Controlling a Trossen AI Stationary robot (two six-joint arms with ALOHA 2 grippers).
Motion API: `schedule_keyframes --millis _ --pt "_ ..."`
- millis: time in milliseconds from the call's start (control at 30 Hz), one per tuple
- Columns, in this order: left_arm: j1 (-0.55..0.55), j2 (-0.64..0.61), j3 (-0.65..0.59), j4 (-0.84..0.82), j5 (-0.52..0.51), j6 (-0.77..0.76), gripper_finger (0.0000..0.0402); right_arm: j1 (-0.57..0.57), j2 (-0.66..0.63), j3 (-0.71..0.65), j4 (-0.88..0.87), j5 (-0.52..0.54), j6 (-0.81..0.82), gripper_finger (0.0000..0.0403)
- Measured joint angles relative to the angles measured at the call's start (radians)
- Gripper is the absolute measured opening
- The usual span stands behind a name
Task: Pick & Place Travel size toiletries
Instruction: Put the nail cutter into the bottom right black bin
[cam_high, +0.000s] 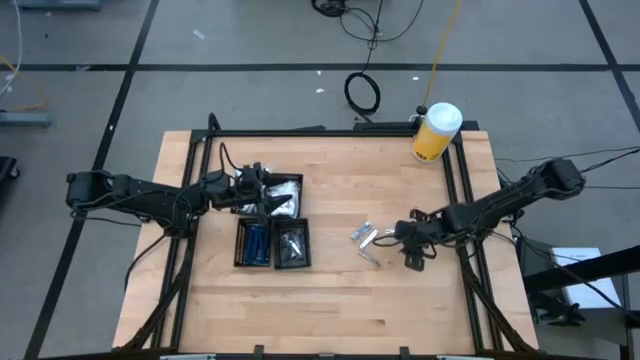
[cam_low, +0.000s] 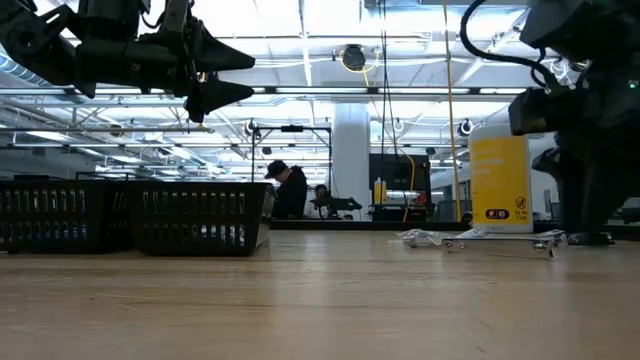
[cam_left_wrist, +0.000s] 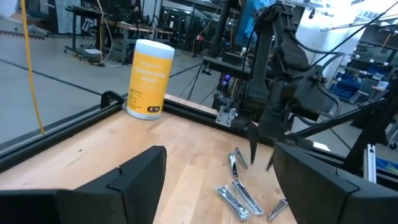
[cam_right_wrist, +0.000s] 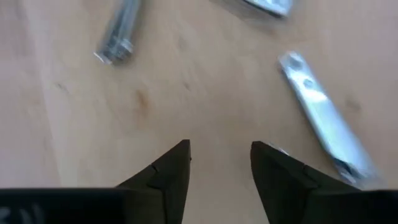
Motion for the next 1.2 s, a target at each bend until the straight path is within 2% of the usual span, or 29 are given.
schedule_keyframes --millis 167,367,567,700,900,1033,1200 --pt "-0.001 0.0 0.0 0.0 0.0 -0.001 0.0281 -0.012 -0.055 0.053 -0.176 0.009 -0.013 0.0143" --pt "-0.001 0.0 0.0 0.0 0.0 -0.002 0.0274 -0.02 -0.081 0.023 -0.309 0.063 -0.017 0.0134" --pt "-0.001 0.0 0.0 -0.001 0.0 -0.002 0.0274 -0.026 -0.081 -0.05 -0.197 0.061 -0.055 0.0134" --pt "-0.001 0.0 0.0 -0.001 0.0 -0.002 0.0277 -0.038 -0.071 -0.086 -0.073 0.051 -0.009 0.0134" --pt "-0.001 0.0 0.0 -0.001 0.0 -0.002 0.0281 -0.038 -0.064 -0.12 0.102 -0.023 -0.056 0.0129" --pt "-0.001 0.0 0.0 -0.001 0.0 -0.002 0.0276 -0.039 -0.065 -0.088 0.095 -0.013 -0.096 0.0123" --pt "-0.001 0.0 0.0 -0.001 0.0 -0.002 0.0277 -0.043 -0.065 -0.024 -0.016 0.086 -0.121 0.0116"
